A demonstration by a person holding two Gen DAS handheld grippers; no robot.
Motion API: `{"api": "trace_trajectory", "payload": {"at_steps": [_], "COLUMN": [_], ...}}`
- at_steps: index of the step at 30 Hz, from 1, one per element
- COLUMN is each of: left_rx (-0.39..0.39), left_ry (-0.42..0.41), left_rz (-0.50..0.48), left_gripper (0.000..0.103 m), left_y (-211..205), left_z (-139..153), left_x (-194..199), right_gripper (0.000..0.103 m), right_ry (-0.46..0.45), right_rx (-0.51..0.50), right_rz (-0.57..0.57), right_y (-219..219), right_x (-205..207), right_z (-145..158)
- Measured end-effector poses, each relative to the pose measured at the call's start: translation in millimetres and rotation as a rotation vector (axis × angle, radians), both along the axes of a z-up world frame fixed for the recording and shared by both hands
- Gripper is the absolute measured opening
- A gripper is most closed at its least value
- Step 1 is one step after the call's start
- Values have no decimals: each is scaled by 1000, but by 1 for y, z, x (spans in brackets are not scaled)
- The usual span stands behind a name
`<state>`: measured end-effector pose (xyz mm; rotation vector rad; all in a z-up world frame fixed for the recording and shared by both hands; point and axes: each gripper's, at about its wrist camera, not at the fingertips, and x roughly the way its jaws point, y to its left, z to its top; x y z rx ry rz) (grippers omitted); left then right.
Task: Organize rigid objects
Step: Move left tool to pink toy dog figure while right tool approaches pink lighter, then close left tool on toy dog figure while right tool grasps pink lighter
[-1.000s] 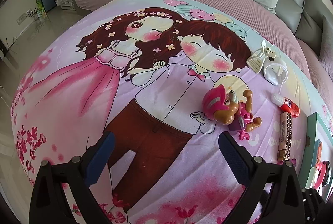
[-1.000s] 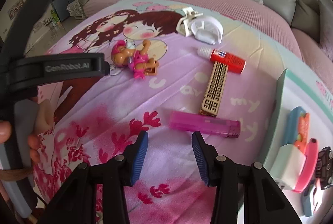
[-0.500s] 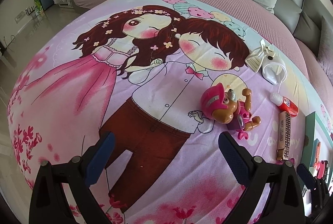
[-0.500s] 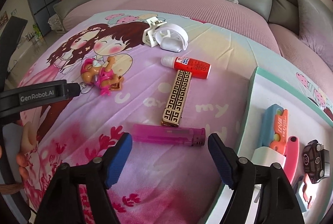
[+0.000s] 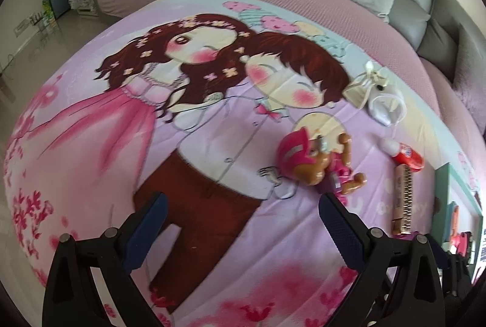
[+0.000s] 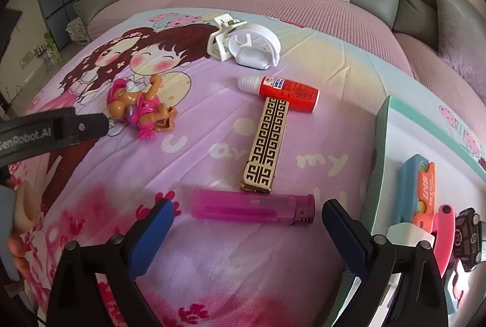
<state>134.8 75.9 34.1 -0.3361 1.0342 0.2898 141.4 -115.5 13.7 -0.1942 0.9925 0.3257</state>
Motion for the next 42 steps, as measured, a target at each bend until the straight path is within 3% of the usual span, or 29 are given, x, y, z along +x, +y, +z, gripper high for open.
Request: {"api": "trace_trajectory", "payload": {"at_steps": [12,24,26,31,42], "left_rx": [-4,-84,-61,-22,-61], "left_ry": [-82,-110,-103,-85,-130], "left_rz": [-132,-72,-75,-76,-76], "left_gripper": [99,99,91,65,65], "left_y": [-31,-23,-25,-29,-25], "left_z": [-1,-12,-13,-17,-4], "left_x": [29,44,46,50,39], "right_gripper": [97,89,83,83,83], "right_ry": [0,-12,-8,13,21], "right_rx": [13,-1,3,27,87], "right_rz": [-16,-24,-18,-18,-30], "right_y": [-1,-3,-3,-4,-10], "right_x": [2,3,4,4,1], "right_z": [1,3,3,1,8]}}
